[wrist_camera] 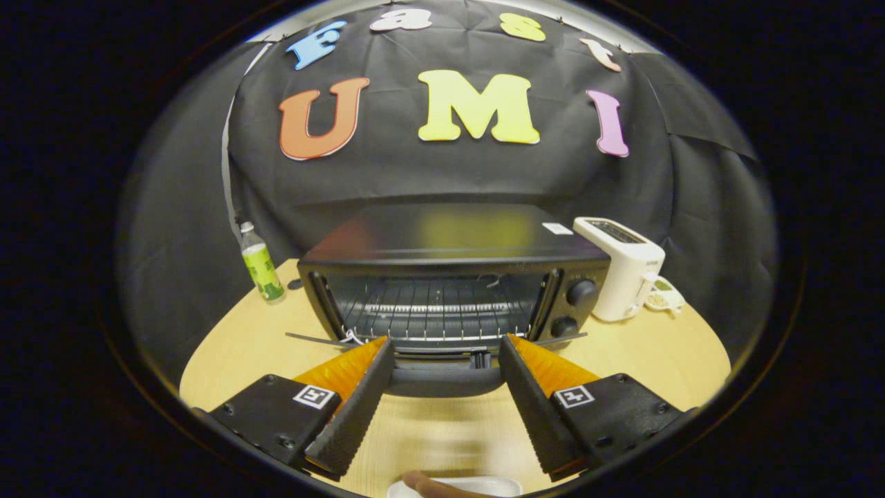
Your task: Open the toaster oven, put the food inside, and close the toaster oven door.
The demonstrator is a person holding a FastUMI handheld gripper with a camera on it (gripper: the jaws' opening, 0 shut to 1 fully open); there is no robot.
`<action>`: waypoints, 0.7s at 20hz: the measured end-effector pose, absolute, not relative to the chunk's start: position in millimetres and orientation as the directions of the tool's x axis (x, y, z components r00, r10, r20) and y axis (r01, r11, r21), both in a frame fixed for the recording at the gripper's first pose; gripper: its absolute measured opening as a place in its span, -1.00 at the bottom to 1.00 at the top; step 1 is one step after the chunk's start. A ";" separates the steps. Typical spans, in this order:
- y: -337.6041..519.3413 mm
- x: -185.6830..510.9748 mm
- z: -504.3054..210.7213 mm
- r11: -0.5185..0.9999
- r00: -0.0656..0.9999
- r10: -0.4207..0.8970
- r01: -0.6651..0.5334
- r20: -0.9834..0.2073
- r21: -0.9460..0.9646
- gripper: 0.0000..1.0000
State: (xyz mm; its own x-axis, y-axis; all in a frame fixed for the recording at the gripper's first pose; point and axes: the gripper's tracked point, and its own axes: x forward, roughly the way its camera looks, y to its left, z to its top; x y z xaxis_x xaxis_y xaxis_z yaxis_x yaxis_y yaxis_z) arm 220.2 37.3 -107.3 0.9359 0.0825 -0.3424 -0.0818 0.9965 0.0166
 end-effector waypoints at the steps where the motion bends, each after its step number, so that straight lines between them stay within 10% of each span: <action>1: 36.9 218.2 -109.4 0.996 0.927 0.081 -0.083 -0.366 0.008 1.00; 14: 37.7 193.1 -116.6 0.989 0.843 0.117 -0.146 -0.525 -0.014 1.00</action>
